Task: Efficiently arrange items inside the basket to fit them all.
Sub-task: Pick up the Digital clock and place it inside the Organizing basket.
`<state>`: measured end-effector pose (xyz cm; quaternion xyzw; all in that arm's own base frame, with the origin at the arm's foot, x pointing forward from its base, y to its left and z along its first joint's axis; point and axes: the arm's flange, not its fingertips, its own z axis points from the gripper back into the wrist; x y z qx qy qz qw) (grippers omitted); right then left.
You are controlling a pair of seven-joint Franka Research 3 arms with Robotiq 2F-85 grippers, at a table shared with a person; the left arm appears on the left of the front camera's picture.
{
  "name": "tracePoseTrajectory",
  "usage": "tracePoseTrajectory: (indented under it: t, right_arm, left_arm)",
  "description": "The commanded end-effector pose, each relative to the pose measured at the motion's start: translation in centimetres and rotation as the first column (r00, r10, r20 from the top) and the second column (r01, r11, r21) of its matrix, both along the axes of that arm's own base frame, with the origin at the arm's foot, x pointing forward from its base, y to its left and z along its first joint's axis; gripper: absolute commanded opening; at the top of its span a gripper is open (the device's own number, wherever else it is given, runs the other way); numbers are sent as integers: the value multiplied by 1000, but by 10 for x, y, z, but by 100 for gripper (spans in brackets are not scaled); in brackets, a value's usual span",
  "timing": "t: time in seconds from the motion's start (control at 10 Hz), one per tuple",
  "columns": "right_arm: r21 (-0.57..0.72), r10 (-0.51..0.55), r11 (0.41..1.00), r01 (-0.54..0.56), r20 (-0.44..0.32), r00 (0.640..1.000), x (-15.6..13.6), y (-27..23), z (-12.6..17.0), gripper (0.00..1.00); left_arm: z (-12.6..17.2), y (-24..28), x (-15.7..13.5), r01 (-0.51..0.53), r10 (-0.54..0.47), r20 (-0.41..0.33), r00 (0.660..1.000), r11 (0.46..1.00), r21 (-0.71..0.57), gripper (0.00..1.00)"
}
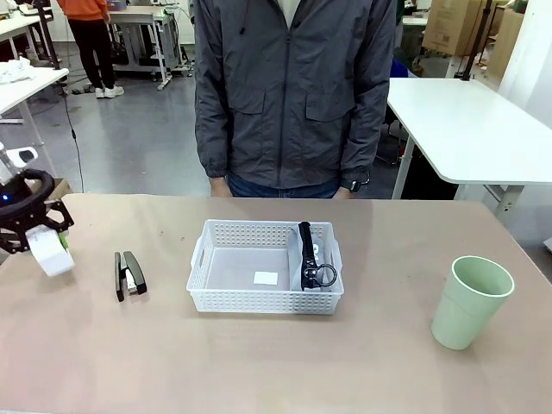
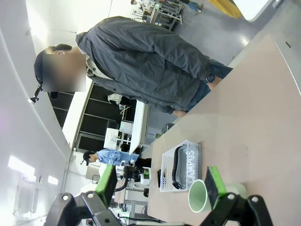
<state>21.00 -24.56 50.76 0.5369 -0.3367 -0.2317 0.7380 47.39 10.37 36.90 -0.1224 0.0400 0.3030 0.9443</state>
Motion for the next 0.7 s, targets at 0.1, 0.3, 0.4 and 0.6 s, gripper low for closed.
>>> tracePoseTrajectory:
  t: [0.1,0.3,0.4,0.6]
  right_arm:
    - [-2,1,1000,0,37,999,2,-2,2,100]
    - [-2,1,1000,0,37,999,2,-2,2,100]
    - [-2,1,1000,0,37,999,2,-2,2,100]
    - [-2,1,1000,0,37,999,2,-2,2,100]
  left_arm:
    - [115,-25,-59,143,-131,197,972,988,-50,0]
    - [188,-30,-82,395,-350,301,887,913,-105,0]
    - [208,-35,-92,557,-477,414,776,825,-93,0]
    - [211,-53,-97,710,-569,544,617,701,-72,0]
